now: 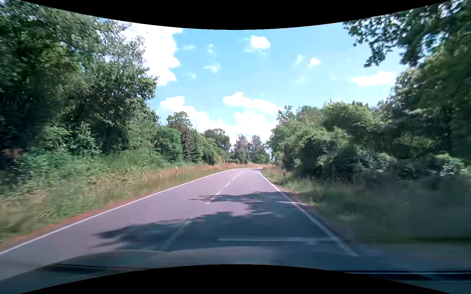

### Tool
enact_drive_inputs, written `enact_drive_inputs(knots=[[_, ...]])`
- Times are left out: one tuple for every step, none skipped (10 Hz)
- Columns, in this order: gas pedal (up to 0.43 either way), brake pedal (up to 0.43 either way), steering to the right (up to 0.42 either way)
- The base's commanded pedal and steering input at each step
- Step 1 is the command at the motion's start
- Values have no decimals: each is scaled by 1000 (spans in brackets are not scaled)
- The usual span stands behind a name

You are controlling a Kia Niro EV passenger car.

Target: Follow the waypoints while adhering to traffic rules and regulations

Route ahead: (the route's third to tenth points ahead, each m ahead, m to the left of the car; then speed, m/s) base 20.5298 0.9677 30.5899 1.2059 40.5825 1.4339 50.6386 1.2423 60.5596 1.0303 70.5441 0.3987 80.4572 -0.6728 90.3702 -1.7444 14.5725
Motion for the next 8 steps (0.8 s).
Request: enact_drive_inputs(knots=[[130,0,-4],[130,0,-4],[130,0,-4],[130,0,-4],[130,0,-4],[130,0,-4],[130,0,-4],[130,0,-4]])
